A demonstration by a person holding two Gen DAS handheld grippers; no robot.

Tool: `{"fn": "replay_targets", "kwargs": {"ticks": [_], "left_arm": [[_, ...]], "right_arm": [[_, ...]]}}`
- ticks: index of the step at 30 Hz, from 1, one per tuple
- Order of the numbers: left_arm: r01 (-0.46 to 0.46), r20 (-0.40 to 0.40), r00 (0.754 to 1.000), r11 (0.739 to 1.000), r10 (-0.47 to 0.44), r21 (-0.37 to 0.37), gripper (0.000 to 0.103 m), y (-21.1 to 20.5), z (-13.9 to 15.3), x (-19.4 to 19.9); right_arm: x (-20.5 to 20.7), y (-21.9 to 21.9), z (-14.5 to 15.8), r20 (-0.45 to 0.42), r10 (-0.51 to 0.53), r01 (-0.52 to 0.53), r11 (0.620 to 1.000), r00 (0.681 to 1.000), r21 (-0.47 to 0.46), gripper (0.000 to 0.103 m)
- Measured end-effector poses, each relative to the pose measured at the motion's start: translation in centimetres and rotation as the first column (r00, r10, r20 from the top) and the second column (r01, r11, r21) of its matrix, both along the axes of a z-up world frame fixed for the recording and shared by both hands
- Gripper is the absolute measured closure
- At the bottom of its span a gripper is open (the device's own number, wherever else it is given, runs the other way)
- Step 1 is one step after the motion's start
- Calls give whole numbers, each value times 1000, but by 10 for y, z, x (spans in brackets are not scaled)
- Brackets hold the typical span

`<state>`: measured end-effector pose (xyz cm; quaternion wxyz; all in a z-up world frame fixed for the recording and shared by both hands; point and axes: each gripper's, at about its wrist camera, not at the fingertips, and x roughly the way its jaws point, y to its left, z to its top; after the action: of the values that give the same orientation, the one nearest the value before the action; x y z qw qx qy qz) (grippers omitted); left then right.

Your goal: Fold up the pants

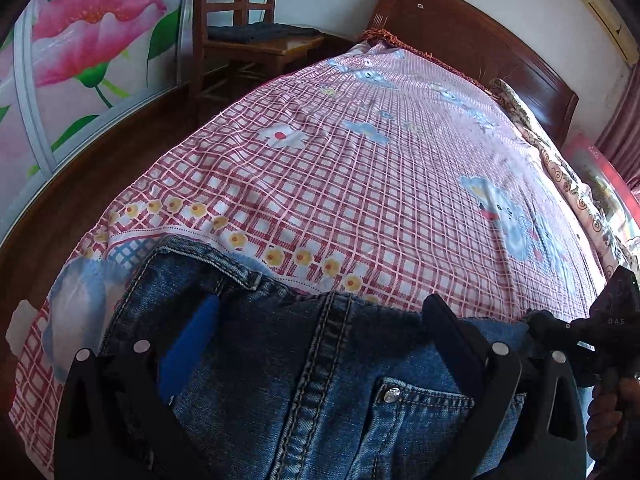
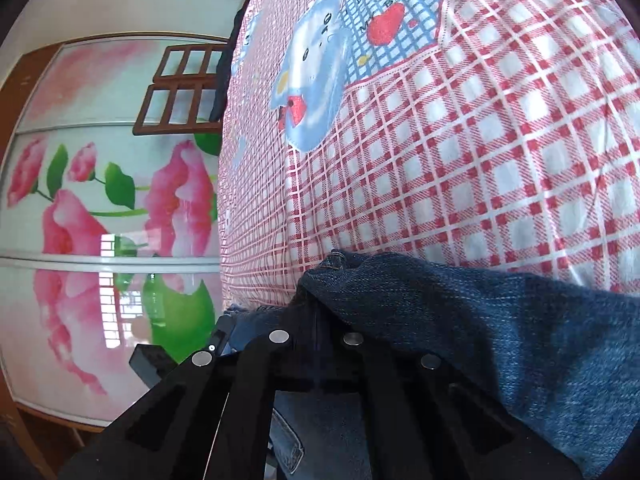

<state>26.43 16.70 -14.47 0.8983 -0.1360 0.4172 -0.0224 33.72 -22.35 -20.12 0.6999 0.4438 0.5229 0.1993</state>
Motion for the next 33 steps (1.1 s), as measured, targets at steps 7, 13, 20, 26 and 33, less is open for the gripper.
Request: {"fn": "replay_targets", "kwargs": {"ticks": [7, 13, 20, 26, 33], "left_arm": [[1, 13, 1000, 1000, -1, -9, 2, -3, -1, 2], [3, 21, 1000, 999, -2, -37, 2, 1, 0, 1], [-1, 6, 1000, 999, 2, -52, 2, -1, 29, -15], [148, 55, 988, 982, -142, -120, 2, -46, 52, -83], [210, 45, 977, 977, -209, -21, 2, -95, 0, -81]], "right_arm": [[-12, 2, 44, 86, -59, 71, 986, 995, -153, 103], [9, 74, 47, 144, 149, -127, 981, 978, -149, 74], [-34, 36, 36, 120, 52, -35, 990, 991, -139, 103], [-168, -16, 35, 132, 38, -21, 991, 991, -133, 103], [-218, -53, 1, 55, -72, 77, 991, 996, -108, 103]]}}
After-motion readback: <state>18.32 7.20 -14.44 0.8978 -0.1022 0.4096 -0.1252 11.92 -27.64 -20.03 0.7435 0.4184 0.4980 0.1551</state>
